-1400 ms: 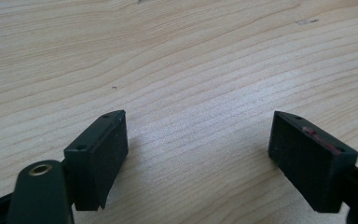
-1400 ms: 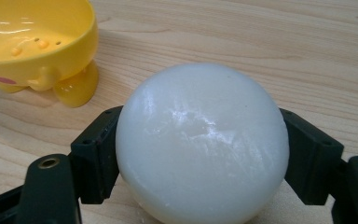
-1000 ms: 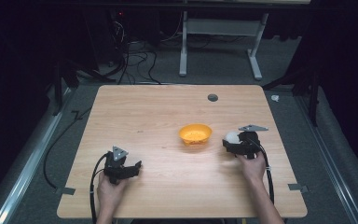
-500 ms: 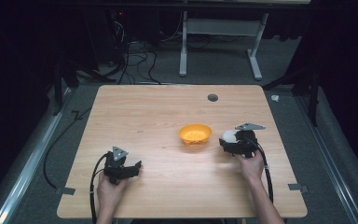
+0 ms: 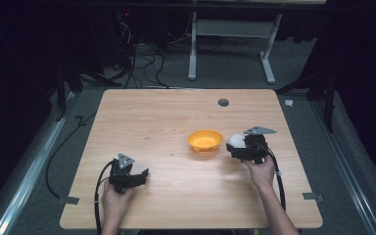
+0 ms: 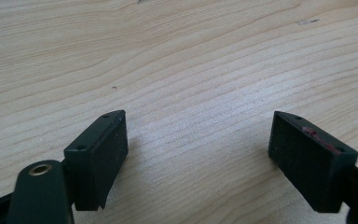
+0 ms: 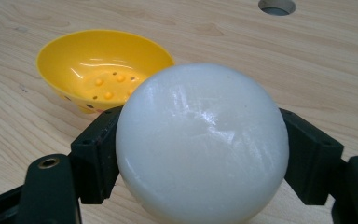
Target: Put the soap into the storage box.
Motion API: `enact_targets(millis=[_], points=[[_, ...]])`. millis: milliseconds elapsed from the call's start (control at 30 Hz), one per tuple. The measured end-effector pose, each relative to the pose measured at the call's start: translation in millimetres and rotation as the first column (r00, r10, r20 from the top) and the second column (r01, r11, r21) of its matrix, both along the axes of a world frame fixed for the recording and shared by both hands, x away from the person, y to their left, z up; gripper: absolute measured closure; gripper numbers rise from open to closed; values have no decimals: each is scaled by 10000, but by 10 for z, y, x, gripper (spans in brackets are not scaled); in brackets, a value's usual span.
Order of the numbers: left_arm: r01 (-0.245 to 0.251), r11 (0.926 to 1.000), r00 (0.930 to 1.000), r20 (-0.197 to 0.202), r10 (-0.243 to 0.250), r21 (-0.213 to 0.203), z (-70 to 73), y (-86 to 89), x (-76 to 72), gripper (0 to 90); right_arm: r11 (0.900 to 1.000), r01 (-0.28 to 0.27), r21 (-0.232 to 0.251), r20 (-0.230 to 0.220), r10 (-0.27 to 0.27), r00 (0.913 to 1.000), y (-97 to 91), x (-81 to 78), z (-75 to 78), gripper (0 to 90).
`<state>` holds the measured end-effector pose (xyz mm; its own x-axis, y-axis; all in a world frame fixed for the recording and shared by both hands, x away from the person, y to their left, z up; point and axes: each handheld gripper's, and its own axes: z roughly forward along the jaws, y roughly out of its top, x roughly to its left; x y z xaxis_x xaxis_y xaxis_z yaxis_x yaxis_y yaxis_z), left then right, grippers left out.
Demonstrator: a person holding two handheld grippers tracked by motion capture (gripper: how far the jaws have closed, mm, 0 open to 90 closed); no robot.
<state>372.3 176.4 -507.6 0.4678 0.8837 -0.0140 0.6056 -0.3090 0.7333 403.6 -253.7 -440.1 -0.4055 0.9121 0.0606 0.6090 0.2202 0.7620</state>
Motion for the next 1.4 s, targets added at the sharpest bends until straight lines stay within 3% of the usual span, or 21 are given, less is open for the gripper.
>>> enact_targets(millis=[900, 1400], points=[[-2, 10000, 10000, -16, 2, 1, 1, 0, 0, 202, 9957, -898, -226, 407, 906, 9951, 290, 43, 260, 248], [-3, 10000, 10000, -19, 3, -9, 1, 1, 0, 202, 9902, -1371, -280, 340, 1380, 9898, 481, 126, 336, 248]])
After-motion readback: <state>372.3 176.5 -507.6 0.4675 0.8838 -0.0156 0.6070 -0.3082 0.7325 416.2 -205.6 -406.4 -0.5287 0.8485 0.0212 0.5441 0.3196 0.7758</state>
